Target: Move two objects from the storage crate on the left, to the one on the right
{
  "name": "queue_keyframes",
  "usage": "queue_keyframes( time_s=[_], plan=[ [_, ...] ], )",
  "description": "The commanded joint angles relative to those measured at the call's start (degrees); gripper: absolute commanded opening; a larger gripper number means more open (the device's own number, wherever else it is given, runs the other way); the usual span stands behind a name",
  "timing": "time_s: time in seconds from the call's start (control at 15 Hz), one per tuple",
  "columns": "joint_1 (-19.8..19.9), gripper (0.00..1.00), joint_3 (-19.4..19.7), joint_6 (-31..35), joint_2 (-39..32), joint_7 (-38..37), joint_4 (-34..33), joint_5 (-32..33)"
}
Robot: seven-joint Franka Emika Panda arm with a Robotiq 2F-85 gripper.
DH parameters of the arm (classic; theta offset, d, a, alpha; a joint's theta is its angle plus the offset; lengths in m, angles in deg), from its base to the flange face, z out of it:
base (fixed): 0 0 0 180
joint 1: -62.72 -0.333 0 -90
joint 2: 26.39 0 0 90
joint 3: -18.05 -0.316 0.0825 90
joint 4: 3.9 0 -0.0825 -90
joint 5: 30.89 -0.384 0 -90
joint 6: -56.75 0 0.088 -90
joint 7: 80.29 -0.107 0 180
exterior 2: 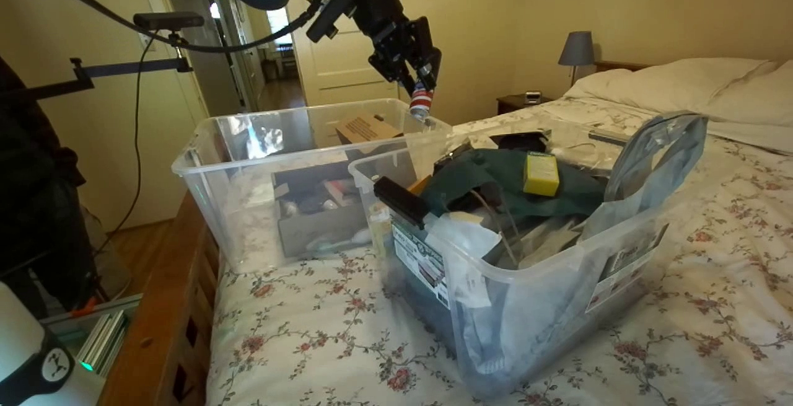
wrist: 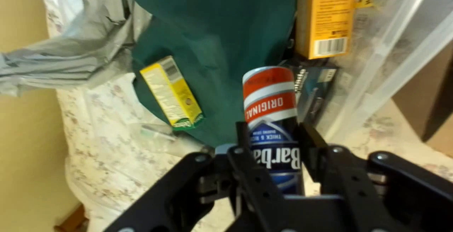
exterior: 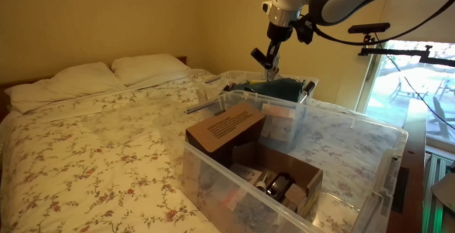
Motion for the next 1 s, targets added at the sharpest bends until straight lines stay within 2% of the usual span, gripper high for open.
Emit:
queue_keyframes(
  time_s=[0.0, 0.07, 0.13, 0.27, 0.47, 0.6, 0.93],
  plan=[
    [0.37, 0.14, 1.04, -6.03, -2.43, -10.39, -4.02, 7.59],
    [0.24, 0.64, 1.24, -8.38, -3.09, -12.98, -4.78, 9.15],
    [-0.05, 0.65, 1.34, -11.16, -3.69, -15.54, -5.59, 10.49],
    [-0.93, 0.77, 1.03, -17.58, -4.96, -19.20, -7.34, 11.54],
    [-2.41, 1.00, 0.00, -22.22, -5.61, -18.39, -8.06, 10.28],
    [-3.22, 1.00, -1.62, -18.65, -4.07, -10.96, -5.67, 4.39],
    [-7.84, 1.00, -6.77, -10.38, -1.15, -8.09, 3.34, -4.15]
  ],
)
